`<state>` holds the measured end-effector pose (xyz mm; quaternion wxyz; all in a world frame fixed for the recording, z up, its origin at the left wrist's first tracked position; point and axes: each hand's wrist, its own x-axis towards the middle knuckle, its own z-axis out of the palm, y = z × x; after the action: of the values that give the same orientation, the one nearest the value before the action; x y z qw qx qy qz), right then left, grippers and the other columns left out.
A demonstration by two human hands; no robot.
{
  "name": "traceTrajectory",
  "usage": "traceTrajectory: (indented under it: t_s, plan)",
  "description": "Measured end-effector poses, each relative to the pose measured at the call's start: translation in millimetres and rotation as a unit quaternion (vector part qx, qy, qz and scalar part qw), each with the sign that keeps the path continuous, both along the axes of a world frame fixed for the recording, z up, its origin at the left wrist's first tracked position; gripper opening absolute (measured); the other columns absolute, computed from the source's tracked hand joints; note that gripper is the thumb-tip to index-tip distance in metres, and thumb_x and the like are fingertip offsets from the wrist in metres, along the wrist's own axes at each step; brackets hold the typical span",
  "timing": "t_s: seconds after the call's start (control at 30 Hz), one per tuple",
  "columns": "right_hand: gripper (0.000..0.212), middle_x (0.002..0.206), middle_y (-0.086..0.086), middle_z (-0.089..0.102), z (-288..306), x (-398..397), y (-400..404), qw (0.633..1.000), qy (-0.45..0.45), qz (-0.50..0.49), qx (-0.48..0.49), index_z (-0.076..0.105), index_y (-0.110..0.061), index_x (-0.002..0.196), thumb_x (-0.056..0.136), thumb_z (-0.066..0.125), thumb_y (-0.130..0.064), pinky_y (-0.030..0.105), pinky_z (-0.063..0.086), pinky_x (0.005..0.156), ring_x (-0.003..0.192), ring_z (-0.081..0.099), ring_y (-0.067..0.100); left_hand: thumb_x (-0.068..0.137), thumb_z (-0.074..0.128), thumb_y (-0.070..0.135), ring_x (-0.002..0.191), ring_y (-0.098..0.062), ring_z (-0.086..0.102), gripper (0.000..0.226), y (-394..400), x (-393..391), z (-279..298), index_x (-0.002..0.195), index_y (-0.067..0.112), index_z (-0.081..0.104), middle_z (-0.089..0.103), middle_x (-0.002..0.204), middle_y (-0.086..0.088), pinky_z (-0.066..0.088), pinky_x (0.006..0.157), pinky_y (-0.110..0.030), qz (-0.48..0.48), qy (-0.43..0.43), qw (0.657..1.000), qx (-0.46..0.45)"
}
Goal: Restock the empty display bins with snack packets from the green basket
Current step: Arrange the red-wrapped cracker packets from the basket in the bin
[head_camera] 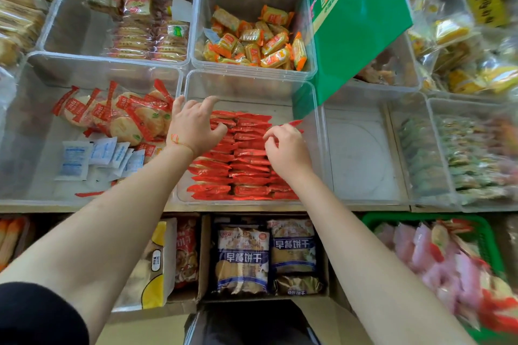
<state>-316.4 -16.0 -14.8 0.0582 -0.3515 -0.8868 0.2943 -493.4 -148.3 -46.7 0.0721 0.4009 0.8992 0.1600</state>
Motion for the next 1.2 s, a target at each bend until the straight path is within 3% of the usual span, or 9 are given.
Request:
traceTrajectory:
  t_s: [0.1, 0.2, 0.33, 0.6, 0.7, 0.9, 1.0, 1.1, 1.2]
  plan:
    - [0.022, 0.093, -0.003, 0.063, 19, 44, -10, 0.999, 0.01, -0.015, -0.034, 0.07, -0.014, 0.097, 0.096, 0.048, -0.013, 0.026, 0.04, 0.068, 0.084, 0.053, 0.012, 0.079, 0.037, 0.052, 0.111, -0.031, 0.058, 0.063, 2, 21, 13, 0.122, 0.014, 0.061, 0.072, 0.103, -0.009, 0.017, 0.117, -0.05, 0.034, -0.036, 0.999, -0.012]
    - [0.022, 0.086, -0.005, 0.065, 27, 90, -12, 0.998, 0.025, -0.031, -0.038, 0.07, -0.016, 0.098, 0.097, 0.048, -0.013, 0.023, 0.041, 0.061, 0.074, 0.056, 0.012, 0.084, 0.05, 0.039, 0.102, -0.029, 0.063, 0.042, 10, 88, 33, 0.111, 0.012, 0.069, 0.073, 0.1, -0.007, 0.033, 0.107, -0.041, 0.038, -0.127, 0.989, 0.071]
    - [0.021, 0.083, -0.001, 0.069, 24, 155, -7, 0.994, 0.057, -0.062, -0.076, 0.071, -0.013, 0.099, 0.096, 0.051, -0.012, 0.026, 0.043, 0.061, 0.072, 0.059, 0.014, 0.089, 0.058, 0.023, 0.082, -0.022, 0.065, 0.019, 30, 200, 50, 0.099, 0.02, 0.073, 0.072, 0.086, 0.002, 0.051, 0.076, -0.034, 0.025, -0.23, 0.968, 0.096]
    - [0.02, 0.094, 0.007, 0.074, 3, 325, 93, 0.986, 0.068, -0.083, -0.127, 0.073, -0.014, 0.103, 0.094, 0.055, -0.014, 0.033, 0.05, 0.074, 0.086, 0.065, 0.023, 0.087, 0.056, 0.029, 0.08, -0.025, 0.064, 0.021, 139, 390, 43, 0.096, 0.024, 0.074, 0.072, 0.084, -0.003, 0.049, 0.071, -0.033, 0.005, -0.221, 0.972, 0.079]
    - [0.02, 0.099, 0.01, 0.073, -8, 402, 150, 0.988, 0.012, -0.068, -0.138, 0.072, -0.012, 0.102, 0.093, 0.054, -0.014, 0.034, 0.047, 0.077, 0.093, 0.064, 0.026, 0.088, 0.059, 0.02, 0.072, -0.022, 0.059, 0.018, 187, 471, 32, 0.097, 0.022, 0.074, 0.07, 0.079, -0.002, 0.042, 0.065, -0.029, 0.021, -0.269, 0.962, 0.04]
    - [0.026, 0.114, 0.019, 0.057, -29, 529, 235, 0.972, -0.18, -0.118, -0.092, 0.065, -0.009, 0.108, 0.085, 0.056, -0.017, 0.039, 0.043, 0.095, 0.112, 0.053, 0.039, 0.083, 0.056, 0.023, 0.082, -0.025, 0.069, 0.015, 242, 585, 16, 0.075, 0.028, 0.068, 0.071, 0.078, -0.002, 0.055, 0.077, -0.034, 0.008, -0.362, 0.929, -0.079]
    - [0.046, 0.138, 0.02, 0.043, -37, 562, 256, 0.955, -0.281, -0.031, -0.095, 0.056, -0.011, 0.127, 0.085, 0.061, -0.029, 0.038, 0.037, 0.106, 0.129, 0.043, 0.037, 0.076, 0.051, 0.029, 0.079, -0.024, 0.07, 0.018, 257, 608, 11, 0.069, 0.036, 0.066, 0.074, 0.083, -0.001, 0.057, 0.079, -0.037, 0.033, -0.373, 0.923, -0.095]
    - [0.074, 0.158, 0.024, 0.01, -34, 578, 265, 0.918, -0.372, 0.051, -0.126, 0.041, -0.018, 0.143, 0.081, 0.069, -0.048, 0.043, 0.044, 0.101, 0.129, 0.047, 0.04, 0.084, 0.052, 0.022, 0.078, -0.02, 0.07, 0.021, 268, 625, 10, 0.075, 0.035, 0.066, 0.073, 0.085, 0.0, 0.057, 0.079, -0.035, 0.032, -0.369, 0.92, -0.128]
    - [0.065, 0.16, 0.019, 0.003, -36, 589, 268, 0.925, -0.339, 0.102, -0.135, 0.052, -0.021, 0.131, 0.077, 0.077, -0.047, 0.04, 0.048, 0.094, 0.121, 0.054, 0.037, 0.088, 0.051, 0.016, 0.077, -0.019, 0.07, 0.02, 275, 637, 8, 0.086, 0.027, 0.067, 0.072, 0.085, 0.0, 0.055, 0.076, -0.031, 0.042, -0.368, 0.918, -0.139]
